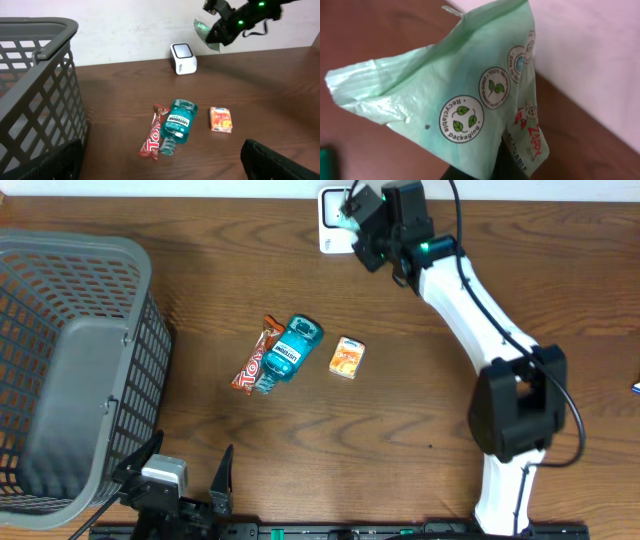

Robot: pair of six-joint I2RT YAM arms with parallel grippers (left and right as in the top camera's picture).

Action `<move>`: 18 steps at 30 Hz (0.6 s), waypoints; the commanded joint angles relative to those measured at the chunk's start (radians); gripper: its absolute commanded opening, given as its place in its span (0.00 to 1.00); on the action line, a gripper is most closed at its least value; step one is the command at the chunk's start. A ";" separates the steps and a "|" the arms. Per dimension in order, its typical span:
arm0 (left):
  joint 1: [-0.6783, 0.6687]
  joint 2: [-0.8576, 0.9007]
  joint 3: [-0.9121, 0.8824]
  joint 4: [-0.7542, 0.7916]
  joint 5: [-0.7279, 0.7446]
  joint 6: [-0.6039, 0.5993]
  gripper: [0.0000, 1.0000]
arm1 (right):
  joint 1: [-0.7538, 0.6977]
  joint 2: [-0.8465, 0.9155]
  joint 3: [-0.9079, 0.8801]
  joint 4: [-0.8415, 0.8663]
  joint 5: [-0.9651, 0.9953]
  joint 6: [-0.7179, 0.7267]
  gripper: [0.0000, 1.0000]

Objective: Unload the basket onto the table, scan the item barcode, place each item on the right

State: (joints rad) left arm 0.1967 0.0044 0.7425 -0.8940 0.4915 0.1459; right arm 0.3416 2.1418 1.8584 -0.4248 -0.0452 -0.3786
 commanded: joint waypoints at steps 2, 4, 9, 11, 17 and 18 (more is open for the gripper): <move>0.004 -0.002 0.000 0.000 0.006 -0.002 1.00 | -0.007 0.135 0.175 -0.037 0.156 -0.035 0.01; 0.004 -0.002 0.000 0.000 0.006 -0.002 1.00 | -0.006 0.209 0.280 -0.087 0.177 -0.048 0.01; 0.004 -0.002 0.000 0.000 0.006 -0.002 1.00 | -0.001 0.314 0.443 -0.174 0.178 -0.068 0.01; 0.004 -0.002 0.000 0.000 0.006 -0.002 1.00 | -0.002 0.323 0.459 -0.168 0.178 -0.067 0.01; 0.004 -0.002 0.000 0.000 0.006 -0.002 1.00 | -0.024 0.321 0.542 -0.322 0.243 0.050 0.01; 0.004 -0.002 0.000 0.000 0.006 -0.002 1.00 | -0.033 0.319 0.563 -0.382 0.281 0.074 0.01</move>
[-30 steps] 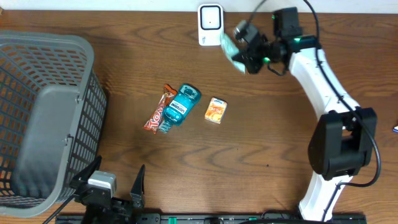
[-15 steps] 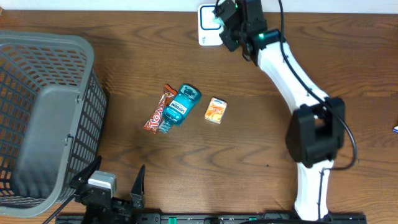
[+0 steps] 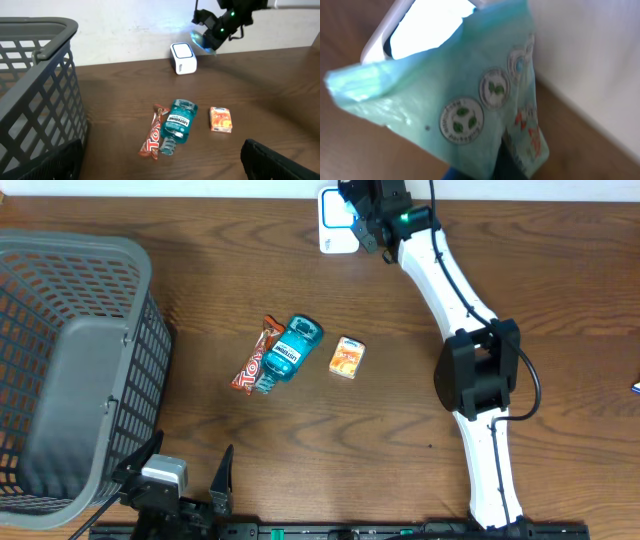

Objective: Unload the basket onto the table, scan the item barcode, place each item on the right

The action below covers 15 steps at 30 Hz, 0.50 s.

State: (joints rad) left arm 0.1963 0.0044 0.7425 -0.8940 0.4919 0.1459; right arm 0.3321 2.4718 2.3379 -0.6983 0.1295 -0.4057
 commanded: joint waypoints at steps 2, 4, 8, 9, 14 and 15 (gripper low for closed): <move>0.005 -0.002 0.000 0.000 0.006 -0.002 1.00 | -0.047 -0.012 0.117 -0.225 0.201 0.151 0.01; 0.005 -0.002 0.000 0.000 0.006 -0.002 1.00 | -0.103 -0.013 0.124 -0.339 0.347 0.231 0.01; 0.005 -0.002 0.000 0.000 0.006 -0.002 1.00 | -0.243 -0.013 0.122 -0.507 0.415 0.342 0.01; 0.005 -0.002 0.000 0.000 0.006 -0.002 1.00 | -0.293 -0.013 0.122 -0.545 0.415 0.372 0.01; 0.005 -0.002 0.000 0.000 0.006 -0.002 1.00 | -0.485 -0.013 0.120 -0.593 0.415 0.409 0.01; 0.005 -0.002 0.000 0.000 0.006 -0.002 1.00 | -0.527 -0.013 0.120 -0.591 0.415 0.409 0.01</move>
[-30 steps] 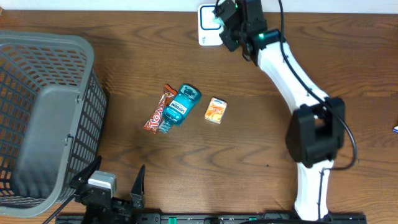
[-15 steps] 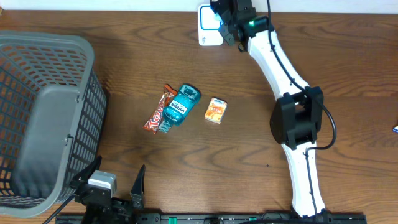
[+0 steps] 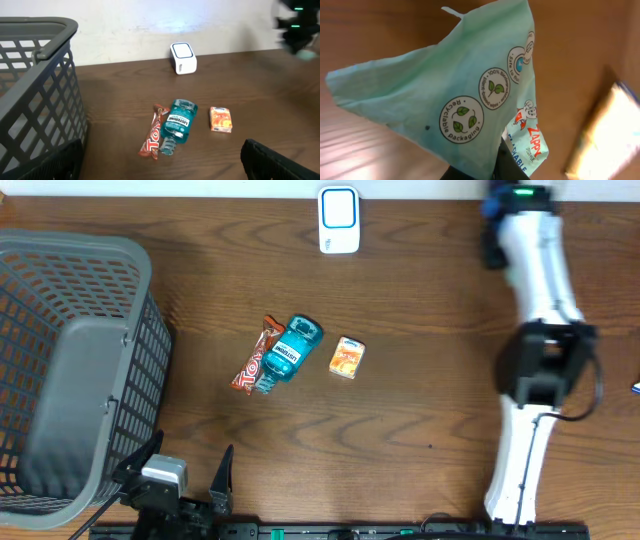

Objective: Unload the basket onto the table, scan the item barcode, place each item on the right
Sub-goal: 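Carry the wet-wipe pack right and set it at the table's right edge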

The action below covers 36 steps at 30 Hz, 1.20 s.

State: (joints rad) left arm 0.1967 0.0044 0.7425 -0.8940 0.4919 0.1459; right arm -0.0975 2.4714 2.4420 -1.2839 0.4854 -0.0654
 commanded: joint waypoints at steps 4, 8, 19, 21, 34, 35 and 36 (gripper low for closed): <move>0.004 -0.002 0.000 0.000 0.006 -0.002 1.00 | -0.232 -0.012 0.015 0.017 0.019 0.068 0.01; 0.004 -0.002 0.000 0.000 0.006 -0.002 1.00 | -0.331 -0.012 0.015 0.019 -0.087 0.068 0.01; 0.004 -0.002 0.000 0.000 0.006 -0.002 1.00 | -0.438 -0.072 0.019 -0.013 -0.126 0.210 0.99; 0.004 -0.002 0.000 0.000 0.006 -0.002 1.00 | -0.433 -0.110 0.019 -0.040 -0.140 0.275 0.99; 0.004 -0.002 0.000 0.000 0.006 -0.002 1.00 | -0.154 -0.210 0.003 -0.304 -0.923 -0.179 0.99; 0.004 -0.002 0.000 0.000 0.006 -0.002 1.00 | -0.126 -0.204 -0.003 -0.315 -0.984 -0.181 0.99; 0.004 -0.002 0.000 0.000 0.006 -0.002 1.00 | -0.095 -0.199 -0.011 -0.323 -1.068 -0.178 0.99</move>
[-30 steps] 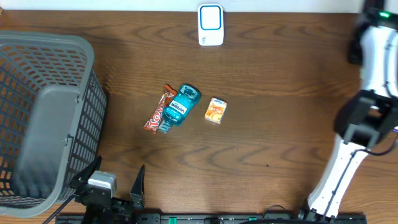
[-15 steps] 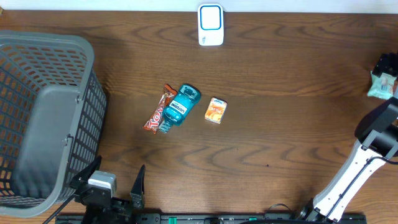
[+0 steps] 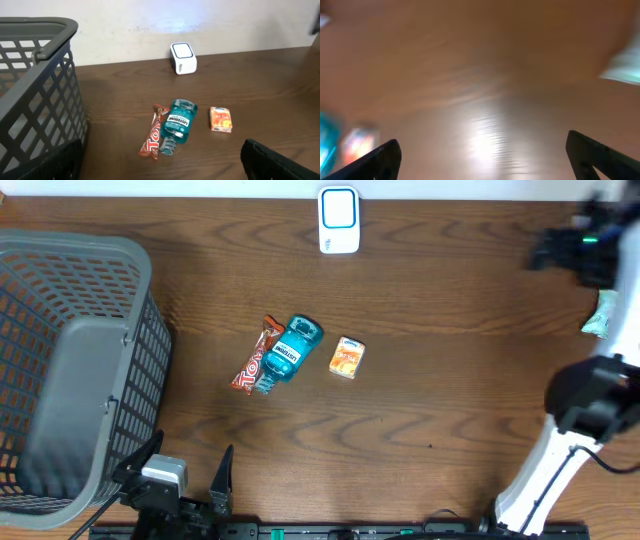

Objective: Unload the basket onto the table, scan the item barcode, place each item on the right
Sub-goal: 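Carry the wet-wipe pack right and set it at the table's right edge, then grasp the small orange Kleenex box with the right gripper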

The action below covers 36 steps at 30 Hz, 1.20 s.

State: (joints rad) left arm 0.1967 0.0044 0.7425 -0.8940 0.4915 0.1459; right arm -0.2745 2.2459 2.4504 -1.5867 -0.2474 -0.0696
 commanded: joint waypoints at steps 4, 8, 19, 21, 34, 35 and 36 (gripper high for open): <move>0.004 -0.002 0.000 0.000 0.006 -0.002 1.00 | 0.198 0.031 -0.090 -0.019 -0.557 -0.062 0.99; 0.004 -0.002 0.000 0.000 0.006 -0.002 1.00 | 0.326 0.031 -0.189 -0.042 -0.544 0.023 0.91; 0.004 -0.002 0.000 0.000 0.006 -0.002 1.00 | 0.680 0.031 -0.492 0.274 -0.036 0.568 0.56; 0.004 -0.002 0.000 0.000 0.006 -0.002 1.00 | 0.717 0.031 -0.515 0.290 0.049 0.653 0.59; 0.004 -0.002 0.000 0.000 0.006 -0.002 1.00 | 0.784 0.031 -0.699 0.467 0.186 0.789 0.61; 0.004 -0.002 0.000 0.000 0.006 -0.002 1.00 | 0.784 0.031 -0.759 0.541 0.182 0.789 0.59; 0.004 -0.002 0.000 0.000 0.006 -0.002 1.00 | 0.784 0.031 -0.791 0.582 0.176 0.789 0.54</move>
State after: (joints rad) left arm 0.1967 0.0044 0.7425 -0.8940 0.4915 0.1459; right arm 0.5014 2.2646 1.7729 -1.1118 -0.1062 0.6815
